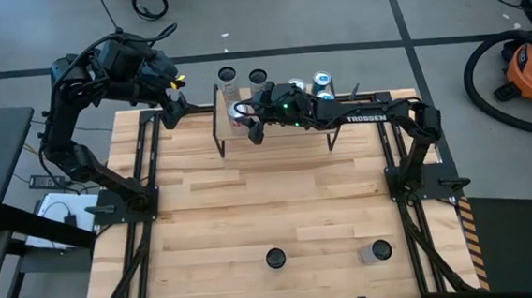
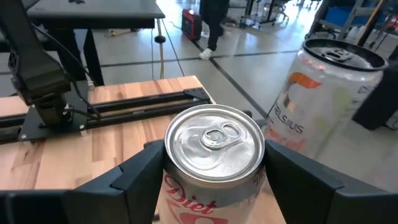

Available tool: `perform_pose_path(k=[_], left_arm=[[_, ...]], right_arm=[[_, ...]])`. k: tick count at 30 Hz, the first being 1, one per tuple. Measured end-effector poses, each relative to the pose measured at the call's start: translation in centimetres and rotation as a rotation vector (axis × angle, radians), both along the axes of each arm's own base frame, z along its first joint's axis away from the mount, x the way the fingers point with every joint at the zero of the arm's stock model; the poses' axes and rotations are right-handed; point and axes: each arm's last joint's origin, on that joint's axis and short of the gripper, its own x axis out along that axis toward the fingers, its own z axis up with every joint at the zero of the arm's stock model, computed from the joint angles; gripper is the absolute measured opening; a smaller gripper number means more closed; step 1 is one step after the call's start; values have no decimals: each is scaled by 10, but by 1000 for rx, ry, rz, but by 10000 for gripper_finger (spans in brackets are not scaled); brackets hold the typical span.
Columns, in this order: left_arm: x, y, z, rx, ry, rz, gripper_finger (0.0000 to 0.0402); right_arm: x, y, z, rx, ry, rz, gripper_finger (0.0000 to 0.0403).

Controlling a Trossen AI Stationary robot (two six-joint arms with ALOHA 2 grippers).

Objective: Place canned beverage on shelf
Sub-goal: Put the red soda can aligned with the other red soda can on the shelf

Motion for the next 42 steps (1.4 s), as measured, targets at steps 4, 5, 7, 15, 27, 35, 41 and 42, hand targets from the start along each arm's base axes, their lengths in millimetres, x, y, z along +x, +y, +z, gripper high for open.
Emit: perform_pose_path(k=[4, 5, 7, 15, 27, 35, 41, 42], left_arm=[[0, 0, 0, 0, 0, 0, 394], [0, 0, 0, 0, 0, 0, 394], [0, 0, 0, 0, 0, 0, 394], [0, 0, 0, 0, 0, 1, 394], [0, 0, 0, 0, 0, 1, 394], [0, 0, 0, -1, 0, 1, 394], [0, 0, 0, -1, 0, 2, 394], [0, 0, 0, -1, 0, 1, 394]], right_arm=[[-6, 0, 5, 17, 9, -14, 267], [-8, -1, 6, 18, 12, -17, 267], [-11, -1, 8, 17, 14, -34, 267], [-24, -5, 15, 39, 64, -58, 267], [-50, 1, 33, 94, 112, -80, 267], [-62, 2, 35, 132, 169, -99, 267], [-68, 1, 35, 145, 203, -142, 267], [-69, 2, 35, 145, 207, -147, 267]])
